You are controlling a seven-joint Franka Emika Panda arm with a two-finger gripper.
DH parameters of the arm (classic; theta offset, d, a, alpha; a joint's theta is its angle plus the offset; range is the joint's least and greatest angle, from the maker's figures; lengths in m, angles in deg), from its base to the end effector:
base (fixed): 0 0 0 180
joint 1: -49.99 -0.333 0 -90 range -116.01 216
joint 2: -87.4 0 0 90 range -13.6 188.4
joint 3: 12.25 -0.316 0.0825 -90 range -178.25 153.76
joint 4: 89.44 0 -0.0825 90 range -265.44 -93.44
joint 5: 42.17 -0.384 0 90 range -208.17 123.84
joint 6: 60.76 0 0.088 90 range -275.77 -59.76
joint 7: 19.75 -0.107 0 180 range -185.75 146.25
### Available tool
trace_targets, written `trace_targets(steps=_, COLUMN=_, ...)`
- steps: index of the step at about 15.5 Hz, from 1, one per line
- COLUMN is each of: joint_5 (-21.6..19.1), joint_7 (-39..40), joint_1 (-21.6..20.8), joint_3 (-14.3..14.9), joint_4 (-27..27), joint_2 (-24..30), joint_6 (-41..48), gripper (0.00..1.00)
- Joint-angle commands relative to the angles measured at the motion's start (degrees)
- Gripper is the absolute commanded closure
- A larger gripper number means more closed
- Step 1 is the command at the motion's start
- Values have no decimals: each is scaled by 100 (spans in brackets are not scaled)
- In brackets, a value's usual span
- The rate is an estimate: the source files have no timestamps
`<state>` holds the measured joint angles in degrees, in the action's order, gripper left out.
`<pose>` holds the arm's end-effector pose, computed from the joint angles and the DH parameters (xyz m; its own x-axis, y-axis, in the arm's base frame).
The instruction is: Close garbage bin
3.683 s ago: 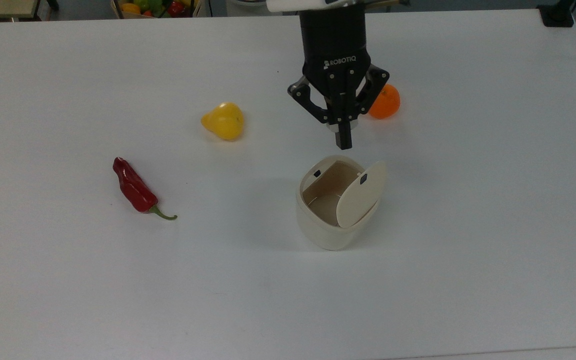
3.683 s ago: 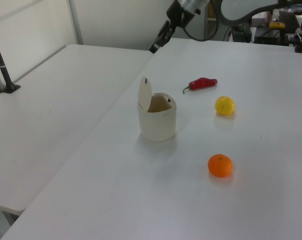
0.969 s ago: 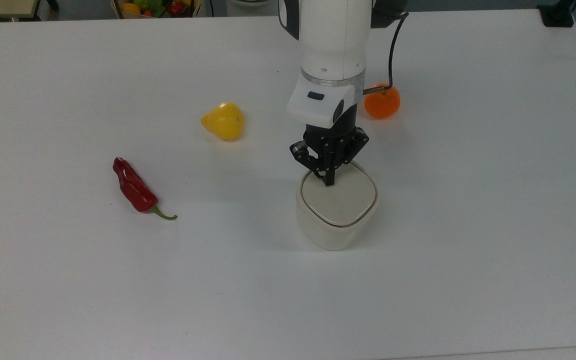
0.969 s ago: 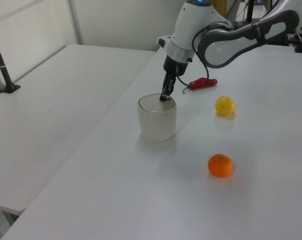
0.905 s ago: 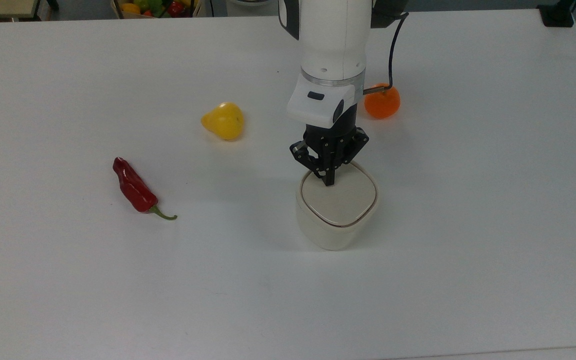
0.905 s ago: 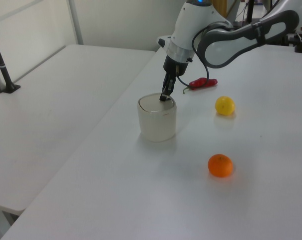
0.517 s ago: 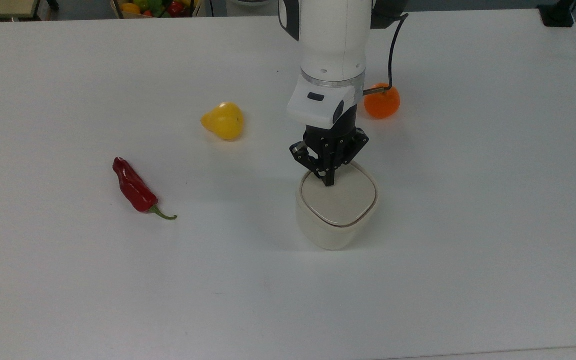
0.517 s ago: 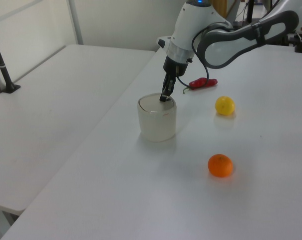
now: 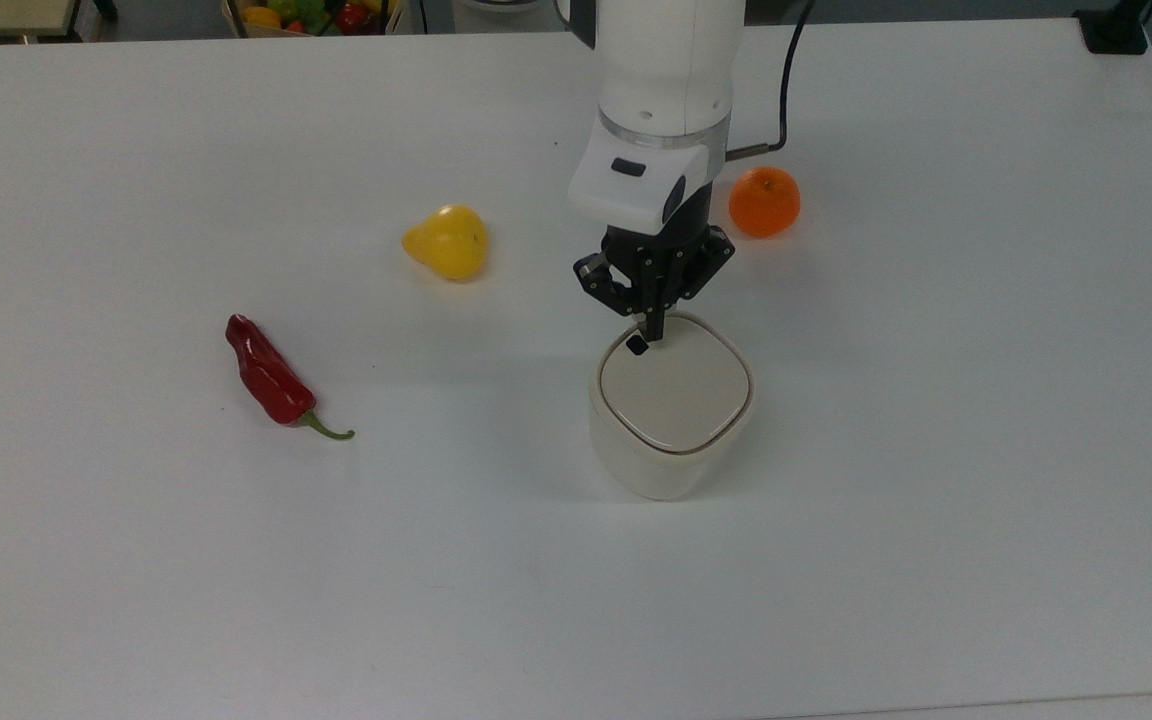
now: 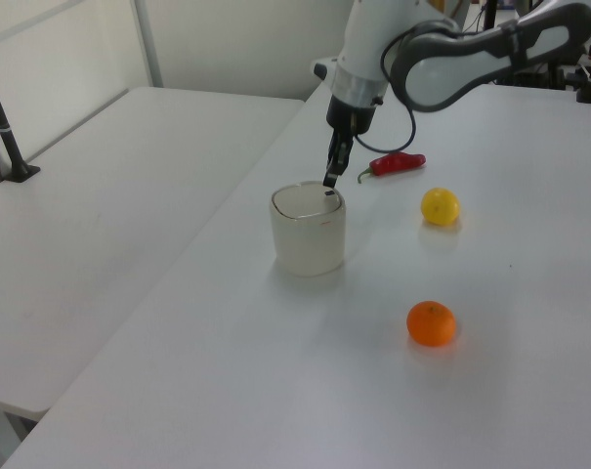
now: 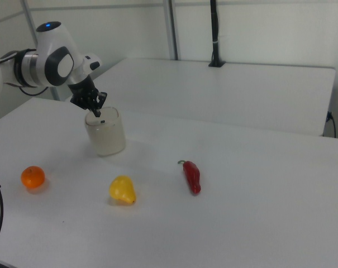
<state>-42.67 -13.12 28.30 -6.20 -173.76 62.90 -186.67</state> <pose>0.6816 0.2041 0.4655 0.8772 0.3828 0.2897 0.3796 -0.9225 0.0694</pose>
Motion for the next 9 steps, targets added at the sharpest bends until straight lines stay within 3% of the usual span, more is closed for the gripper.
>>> trace_targets(steps=1, joint_5=-3, joint_7=57, joint_1=95, joint_3=11, joint_4=-85, joint_2=594, joint_6=504, gripper=100)
trace_targets(steps=7, joint_5=50, joint_7=-4, joint_1=446, joint_3=19, joint_4=-93, joint_2=1262, joint_6=1874, gripper=100)
trace_targets(steps=9, joint_5=59, joint_7=-362, joint_1=701, joint_3=19, joint_4=-146, joint_2=1526, joint_6=2340, gripper=100)
